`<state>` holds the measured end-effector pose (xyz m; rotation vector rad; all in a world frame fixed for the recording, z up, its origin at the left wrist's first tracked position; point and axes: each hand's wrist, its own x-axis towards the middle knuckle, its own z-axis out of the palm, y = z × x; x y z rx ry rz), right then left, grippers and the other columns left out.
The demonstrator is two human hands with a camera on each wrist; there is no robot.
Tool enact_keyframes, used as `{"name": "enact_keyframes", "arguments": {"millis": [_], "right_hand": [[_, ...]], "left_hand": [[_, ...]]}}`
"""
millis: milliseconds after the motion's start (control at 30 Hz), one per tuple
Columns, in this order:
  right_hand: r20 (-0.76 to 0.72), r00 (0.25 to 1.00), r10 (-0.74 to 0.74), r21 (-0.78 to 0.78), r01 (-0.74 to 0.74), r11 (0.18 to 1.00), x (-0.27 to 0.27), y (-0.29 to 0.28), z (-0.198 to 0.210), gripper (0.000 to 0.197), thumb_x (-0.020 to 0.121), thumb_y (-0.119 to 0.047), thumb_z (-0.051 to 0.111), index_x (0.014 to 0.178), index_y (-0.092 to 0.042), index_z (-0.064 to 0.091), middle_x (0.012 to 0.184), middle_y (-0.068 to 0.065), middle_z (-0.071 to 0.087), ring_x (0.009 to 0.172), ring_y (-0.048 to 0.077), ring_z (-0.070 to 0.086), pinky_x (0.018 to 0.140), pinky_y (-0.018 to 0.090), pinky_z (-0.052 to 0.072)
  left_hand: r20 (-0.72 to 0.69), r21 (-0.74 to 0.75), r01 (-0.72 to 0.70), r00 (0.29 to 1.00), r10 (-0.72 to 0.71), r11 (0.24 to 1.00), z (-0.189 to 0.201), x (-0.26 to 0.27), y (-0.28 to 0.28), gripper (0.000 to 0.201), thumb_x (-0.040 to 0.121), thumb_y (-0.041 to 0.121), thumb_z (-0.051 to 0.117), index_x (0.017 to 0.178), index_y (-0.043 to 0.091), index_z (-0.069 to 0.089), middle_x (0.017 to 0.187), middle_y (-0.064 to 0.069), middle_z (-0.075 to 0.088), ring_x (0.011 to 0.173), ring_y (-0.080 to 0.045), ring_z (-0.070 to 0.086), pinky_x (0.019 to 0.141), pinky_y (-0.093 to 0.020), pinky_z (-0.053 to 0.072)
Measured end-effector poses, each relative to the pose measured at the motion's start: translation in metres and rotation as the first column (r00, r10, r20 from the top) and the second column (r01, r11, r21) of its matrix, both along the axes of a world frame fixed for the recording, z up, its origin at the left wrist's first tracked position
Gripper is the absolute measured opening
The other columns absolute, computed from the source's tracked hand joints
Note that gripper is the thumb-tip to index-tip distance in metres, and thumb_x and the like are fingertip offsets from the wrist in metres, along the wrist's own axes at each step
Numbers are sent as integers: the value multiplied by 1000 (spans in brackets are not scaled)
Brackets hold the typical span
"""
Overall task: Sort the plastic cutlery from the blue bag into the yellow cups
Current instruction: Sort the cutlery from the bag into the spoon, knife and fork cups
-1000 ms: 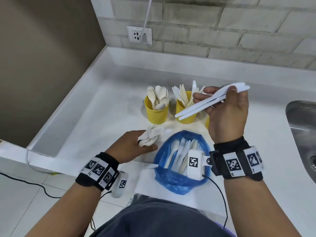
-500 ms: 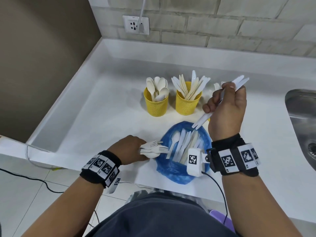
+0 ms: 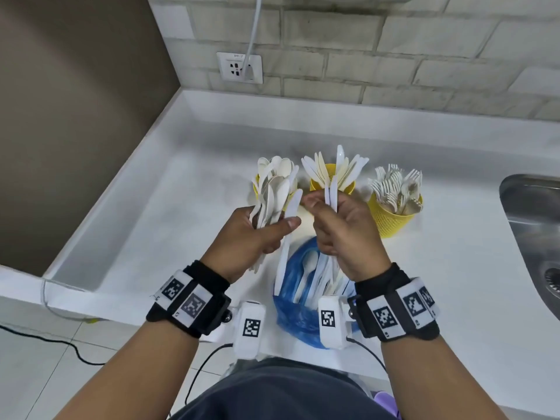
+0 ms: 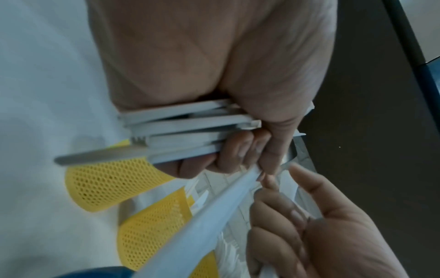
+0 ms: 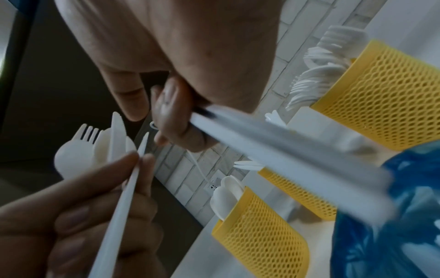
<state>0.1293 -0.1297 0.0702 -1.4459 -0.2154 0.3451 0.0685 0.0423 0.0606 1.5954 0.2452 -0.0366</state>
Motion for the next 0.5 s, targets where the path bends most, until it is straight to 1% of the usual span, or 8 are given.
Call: {"name": "enact_keyframes", "arguments": {"millis": [67,100,133,200,233,300,400,500], "right_hand": [[97,995,31,-32,-28,999,-1,3,3,11,99,-4,64,92,-13,66,48,-18,53,40,-1,48,47,7,35],[124,992,24,-37,-19,999,-1,5,5,12,98,-2,64,92,-12,65,48,-18,55,41,-2,51,48,6,37],[141,990,1,-26,3,1000,-1,7,7,12,98,0,64,91,-11,64,47,-17,55,41,-2,51,48,6,38],[125,989,-75,58,68,996,2,8,10,12,99,-3,62,90,-11,62,47,-14,49,38,1,41,42,16,35],[73,991,-112,134,101,986,4,8,12,13,101,-4,60,90,-12,60,49,-11,42,38,5,33,40,19,30],[-50,991,-126,276,135,952,10,6,16,20,104,-5,54,87,-16,52,52,-5,30,40,8,22,42,19,20],[-70,993,-99,303,116,946,13,6,18,24,106,-7,51,85,-18,45,56,-4,26,40,9,20,43,18,19],[-42,989,-141,318,147,937,12,12,19,20,108,-9,48,90,-14,42,59,0,25,41,9,21,43,18,23]], "left_hand": [[22,-27,10,1000,-9,1000,2,3,-4,25,94,15,73,74,5,60,61,-3,35,58,-20,30,57,-32,30],[35,-47,16,999,-14,999,3,3,-5,21,94,14,72,76,9,63,61,-2,36,57,-19,30,56,-32,30],[44,-70,23,999,-20,997,4,4,-7,16,94,13,72,80,9,66,62,-2,37,57,-18,30,56,-31,30],[47,-97,22,999,-17,995,5,5,-8,12,93,14,72,88,3,70,66,-4,44,57,-16,32,56,-29,30],[43,-87,13,999,-9,996,4,5,-9,10,94,14,71,88,5,72,66,-4,47,56,-16,33,56,-28,31],[38,-58,-8,999,10,998,7,6,-11,16,95,12,69,80,14,72,58,4,46,55,-16,33,57,-28,33],[47,-100,-7,999,12,995,11,8,-13,22,97,9,67,76,15,68,54,7,41,55,-16,32,57,-27,33],[84,-15,10,996,-9,1000,14,9,-14,16,97,17,68,81,15,69,52,7,44,53,-14,38,56,-20,39]]}}
